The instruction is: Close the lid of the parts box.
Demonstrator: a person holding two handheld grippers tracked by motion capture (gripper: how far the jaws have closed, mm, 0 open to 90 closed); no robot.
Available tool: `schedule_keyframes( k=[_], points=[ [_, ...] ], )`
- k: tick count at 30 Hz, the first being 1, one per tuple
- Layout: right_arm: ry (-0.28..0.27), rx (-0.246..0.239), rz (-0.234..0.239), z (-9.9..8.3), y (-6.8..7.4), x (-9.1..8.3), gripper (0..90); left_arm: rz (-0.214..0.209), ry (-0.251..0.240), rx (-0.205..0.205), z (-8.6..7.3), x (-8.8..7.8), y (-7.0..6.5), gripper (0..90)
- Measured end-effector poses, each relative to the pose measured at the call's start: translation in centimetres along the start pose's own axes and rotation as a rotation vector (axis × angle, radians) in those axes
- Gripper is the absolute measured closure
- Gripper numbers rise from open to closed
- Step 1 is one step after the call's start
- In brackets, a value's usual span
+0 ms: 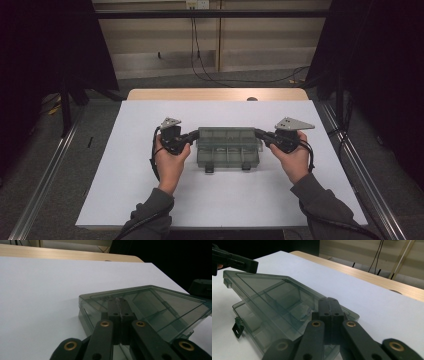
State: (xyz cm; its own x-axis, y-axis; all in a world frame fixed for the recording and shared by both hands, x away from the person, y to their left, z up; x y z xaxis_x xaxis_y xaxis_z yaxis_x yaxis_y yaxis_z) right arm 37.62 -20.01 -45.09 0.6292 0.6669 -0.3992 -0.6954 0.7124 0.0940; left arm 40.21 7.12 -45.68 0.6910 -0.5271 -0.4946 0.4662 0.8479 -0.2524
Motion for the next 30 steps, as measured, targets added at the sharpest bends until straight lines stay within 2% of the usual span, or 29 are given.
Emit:
schedule_keyframes(
  k=[30],
  points=[
    [-0.009,0.015,0.024,-1.7,0.9,0.5,90.0,0.002,0.009,0.004,-1.8,0.0,-0.3,90.0]
  ],
)
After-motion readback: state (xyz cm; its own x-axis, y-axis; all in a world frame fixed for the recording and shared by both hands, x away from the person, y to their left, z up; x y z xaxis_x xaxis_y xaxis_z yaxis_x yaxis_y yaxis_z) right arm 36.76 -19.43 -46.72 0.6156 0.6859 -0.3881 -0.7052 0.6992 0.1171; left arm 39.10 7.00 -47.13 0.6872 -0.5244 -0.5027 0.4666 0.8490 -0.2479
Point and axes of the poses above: each handheld gripper's, and its own axes: x roughly forward along the jaws, z roughly out of its top, y roughly to its left, the point moved 6 cm from there along x, roughly forward along the jaws, and after that the axes turned 9 degrees about z, right-handed, at the moved point
